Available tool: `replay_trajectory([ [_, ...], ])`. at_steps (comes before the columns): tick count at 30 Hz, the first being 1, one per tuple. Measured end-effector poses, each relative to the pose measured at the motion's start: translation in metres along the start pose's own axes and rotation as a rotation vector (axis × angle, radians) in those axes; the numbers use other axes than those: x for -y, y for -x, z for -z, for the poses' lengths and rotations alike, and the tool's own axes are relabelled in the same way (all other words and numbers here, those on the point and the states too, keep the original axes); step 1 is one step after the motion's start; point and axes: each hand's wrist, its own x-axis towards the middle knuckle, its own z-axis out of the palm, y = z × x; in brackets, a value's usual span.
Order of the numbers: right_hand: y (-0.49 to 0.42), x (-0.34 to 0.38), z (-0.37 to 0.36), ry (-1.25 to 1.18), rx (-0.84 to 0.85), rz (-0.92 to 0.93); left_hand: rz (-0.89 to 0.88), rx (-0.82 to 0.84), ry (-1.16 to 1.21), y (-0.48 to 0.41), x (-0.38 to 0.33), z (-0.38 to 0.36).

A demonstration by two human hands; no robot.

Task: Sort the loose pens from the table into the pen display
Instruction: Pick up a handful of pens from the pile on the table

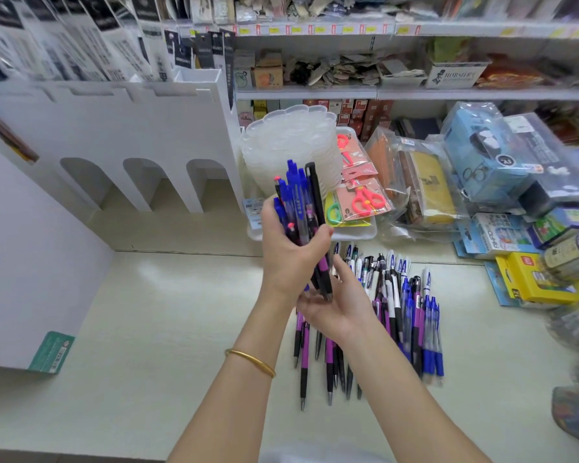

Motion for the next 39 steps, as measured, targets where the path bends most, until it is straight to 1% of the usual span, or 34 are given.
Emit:
replay_trajectory([
  [4, -0.004, 0.004, -0.01, -0.063, -0.001, 0.035, -0.048, 0.052, 0.065, 0.008, -0.005, 0.0],
  [10, -0.007, 0.002, -0.027, -0.081, 0.101, 0.055, -0.102, 0.037, 0.125, 0.008, -0.011, 0.004],
  [15, -0.009, -0.004, -0.037, 0.007, 0.141, 0.094, -0.072, 0.002, 0.178, 0.008, -0.013, 0.012],
  [20, -0.015, -0.01, -0.043, -0.069, 0.179, 0.103, -0.02, -0.032, 0.228, 0.008, -0.009, 0.017],
  [25, -0.011, -0.021, -0.051, -0.031, 0.206, 0.126, -0.018, -0.032, 0.209, 0.007, -0.009, 0.028],
  [27, -0.012, -0.023, -0.052, 0.012, 0.195, 0.131, -0.03, -0.015, 0.21, 0.005, -0.013, 0.034],
  [29, -0.012, -0.023, -0.05, 0.123, 0.155, 0.113, -0.023, -0.015, 0.232, 0.0, -0.015, 0.042],
  [31, -0.013, -0.019, -0.042, 0.318, 0.065, 0.138, -0.01, -0.03, 0.192, -0.005, -0.014, 0.053],
  [32, -0.014, -0.015, -0.036, 0.39, -0.007, 0.185, 0.006, -0.024, 0.163, -0.007, -0.012, 0.059],
  [33, -0.015, -0.011, -0.029, 0.406, -0.067, 0.239, 0.036, -0.011, 0.131, -0.007, -0.008, 0.064],
  [35, -0.011, -0.001, -0.015, 0.352, -0.129, 0.301, 0.128, 0.025, 0.053, -0.004, 0.003, 0.072],
  [39, -0.004, 0.007, 0.005, 0.295, -0.193, 0.317, 0.398, 0.122, -0.169, 0.013, 0.042, 0.075],
])
